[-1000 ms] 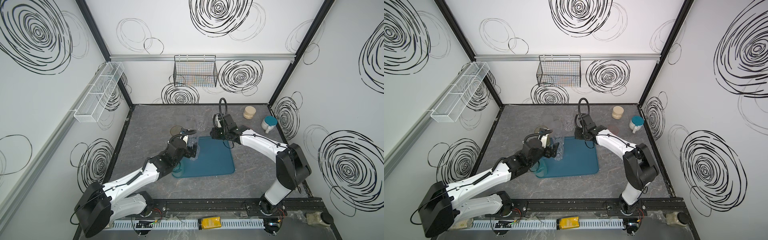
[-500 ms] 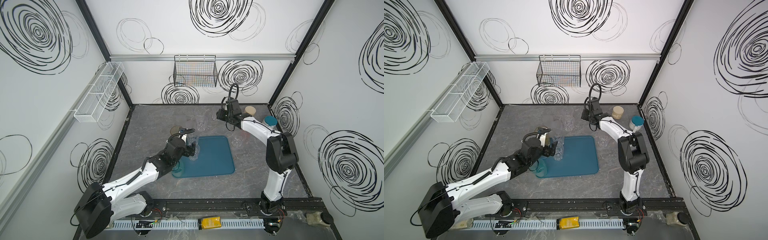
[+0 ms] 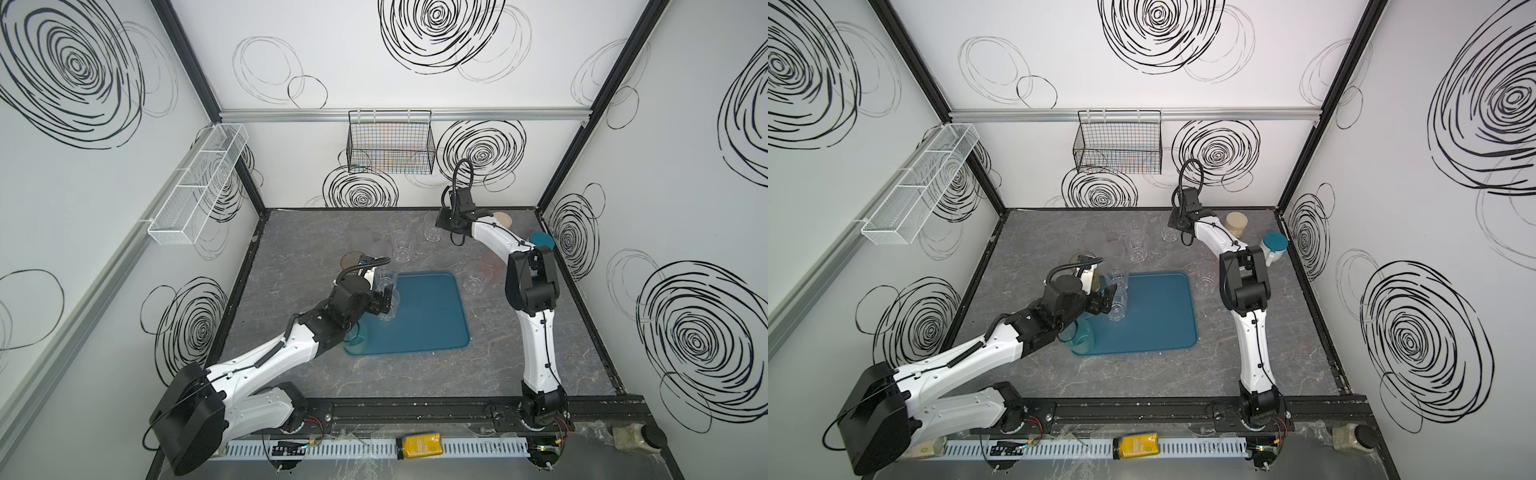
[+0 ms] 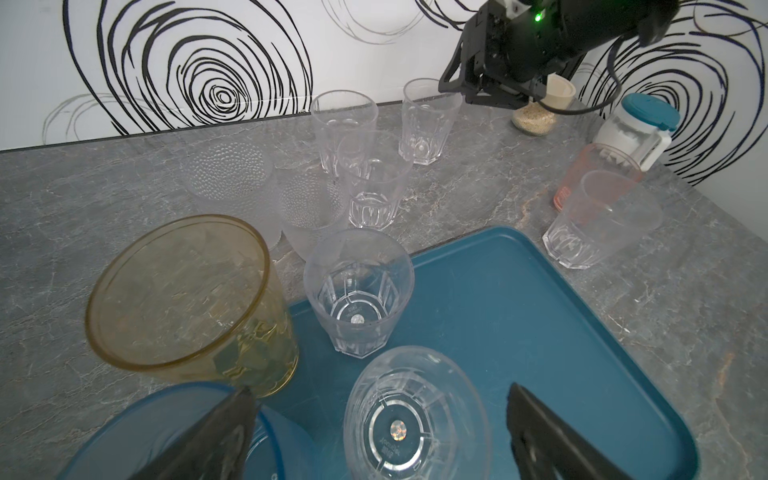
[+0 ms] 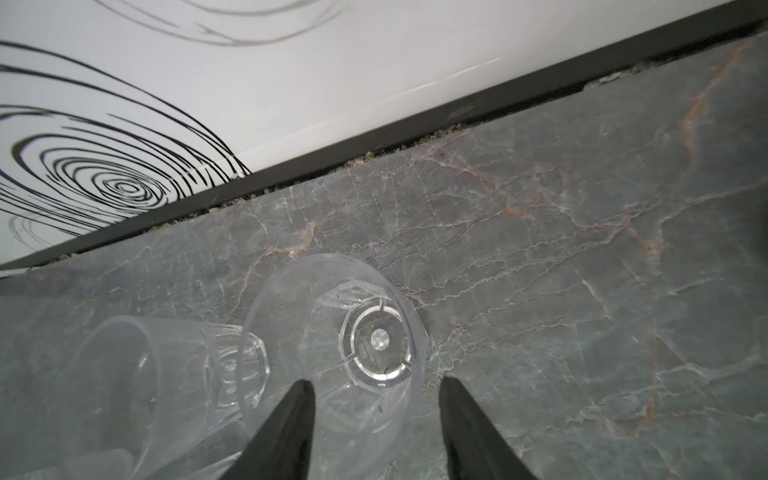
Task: Place the glasses into the tray
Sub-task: 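Move the right gripper back to the clear glasses and grasp another one, then carry the clear glass with the right gripper over the tray and lower it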
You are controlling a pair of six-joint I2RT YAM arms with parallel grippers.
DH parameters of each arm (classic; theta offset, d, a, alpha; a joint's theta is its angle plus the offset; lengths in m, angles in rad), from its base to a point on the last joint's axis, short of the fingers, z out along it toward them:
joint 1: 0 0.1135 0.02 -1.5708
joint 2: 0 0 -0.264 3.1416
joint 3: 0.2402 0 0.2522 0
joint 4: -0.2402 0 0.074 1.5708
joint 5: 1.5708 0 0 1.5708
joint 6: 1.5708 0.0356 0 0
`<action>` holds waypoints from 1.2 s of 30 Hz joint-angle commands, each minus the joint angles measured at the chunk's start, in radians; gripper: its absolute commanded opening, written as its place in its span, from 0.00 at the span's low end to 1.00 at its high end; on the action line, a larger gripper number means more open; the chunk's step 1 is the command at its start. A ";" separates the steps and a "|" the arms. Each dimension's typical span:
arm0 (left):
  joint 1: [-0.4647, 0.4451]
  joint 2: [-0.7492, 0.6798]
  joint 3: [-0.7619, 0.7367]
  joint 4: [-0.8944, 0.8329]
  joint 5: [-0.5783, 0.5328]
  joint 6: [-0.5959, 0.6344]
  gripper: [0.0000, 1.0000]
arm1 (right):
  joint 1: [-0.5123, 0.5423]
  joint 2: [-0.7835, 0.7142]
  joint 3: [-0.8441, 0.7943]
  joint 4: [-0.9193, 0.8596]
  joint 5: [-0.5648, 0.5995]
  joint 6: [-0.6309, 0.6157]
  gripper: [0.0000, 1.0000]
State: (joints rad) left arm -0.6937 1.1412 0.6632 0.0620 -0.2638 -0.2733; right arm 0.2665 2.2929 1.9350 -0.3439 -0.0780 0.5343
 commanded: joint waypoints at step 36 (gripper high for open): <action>-0.137 -0.148 -0.061 0.096 -0.116 0.010 0.96 | 0.110 -0.712 -0.712 0.037 0.098 -0.004 0.00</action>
State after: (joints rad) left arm -0.8162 1.0534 0.6407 0.0685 -0.3458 -0.2768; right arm 0.3206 1.6661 1.2816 -0.3164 -0.0158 0.5411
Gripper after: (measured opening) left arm 0.965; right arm 0.098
